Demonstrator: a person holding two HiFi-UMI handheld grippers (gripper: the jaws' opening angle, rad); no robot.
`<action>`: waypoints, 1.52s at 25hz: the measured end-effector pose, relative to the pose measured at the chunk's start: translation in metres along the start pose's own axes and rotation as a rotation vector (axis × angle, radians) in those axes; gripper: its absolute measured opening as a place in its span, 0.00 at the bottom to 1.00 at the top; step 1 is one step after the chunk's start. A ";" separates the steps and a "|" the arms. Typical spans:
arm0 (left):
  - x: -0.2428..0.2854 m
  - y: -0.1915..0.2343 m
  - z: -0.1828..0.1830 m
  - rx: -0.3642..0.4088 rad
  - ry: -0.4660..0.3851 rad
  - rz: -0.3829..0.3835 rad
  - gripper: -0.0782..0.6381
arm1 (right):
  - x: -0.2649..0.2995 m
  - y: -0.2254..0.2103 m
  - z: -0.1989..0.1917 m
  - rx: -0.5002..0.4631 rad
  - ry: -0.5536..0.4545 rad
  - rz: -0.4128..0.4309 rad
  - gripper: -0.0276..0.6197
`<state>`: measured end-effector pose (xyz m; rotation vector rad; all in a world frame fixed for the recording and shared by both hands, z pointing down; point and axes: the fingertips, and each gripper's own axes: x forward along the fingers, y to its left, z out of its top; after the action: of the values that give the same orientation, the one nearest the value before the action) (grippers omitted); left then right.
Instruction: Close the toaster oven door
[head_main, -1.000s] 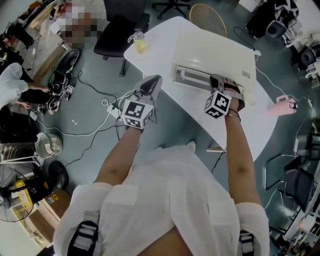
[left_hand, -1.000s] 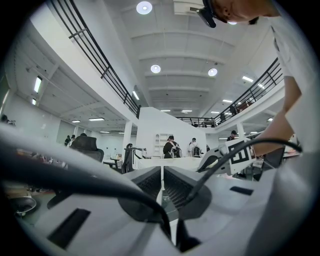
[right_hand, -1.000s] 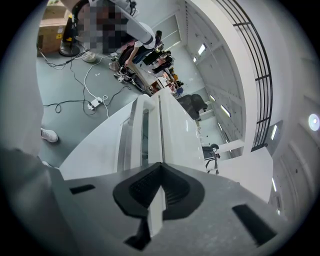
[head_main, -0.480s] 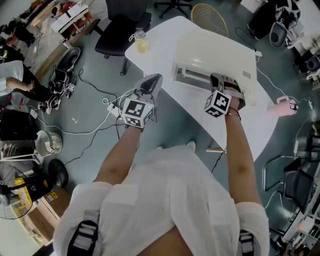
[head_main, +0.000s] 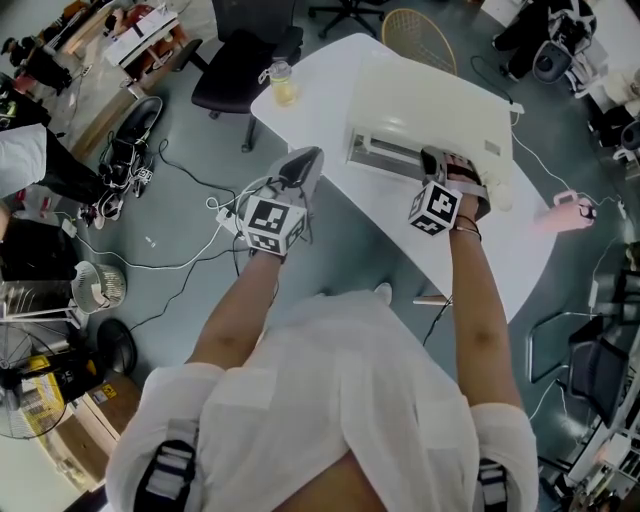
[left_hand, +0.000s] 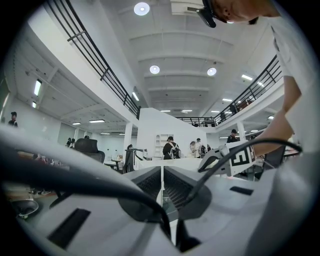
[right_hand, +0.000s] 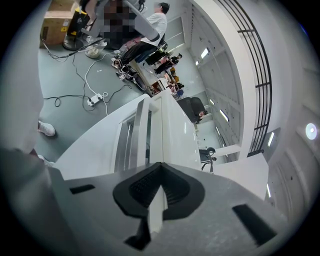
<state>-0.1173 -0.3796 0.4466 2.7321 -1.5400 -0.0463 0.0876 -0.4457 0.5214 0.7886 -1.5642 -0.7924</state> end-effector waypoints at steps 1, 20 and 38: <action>-0.001 0.000 0.001 0.001 -0.002 0.000 0.13 | -0.002 0.000 0.000 0.007 -0.002 -0.003 0.05; -0.020 0.005 0.044 0.073 -0.069 0.013 0.13 | -0.113 -0.028 -0.049 1.163 -0.451 -0.135 0.05; -0.056 -0.021 0.096 0.108 -0.151 -0.049 0.13 | -0.222 -0.028 -0.076 1.500 -0.725 -0.267 0.05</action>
<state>-0.1308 -0.3196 0.3515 2.9118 -1.5540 -0.1798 0.1912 -0.2806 0.3878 1.9238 -2.7214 0.1437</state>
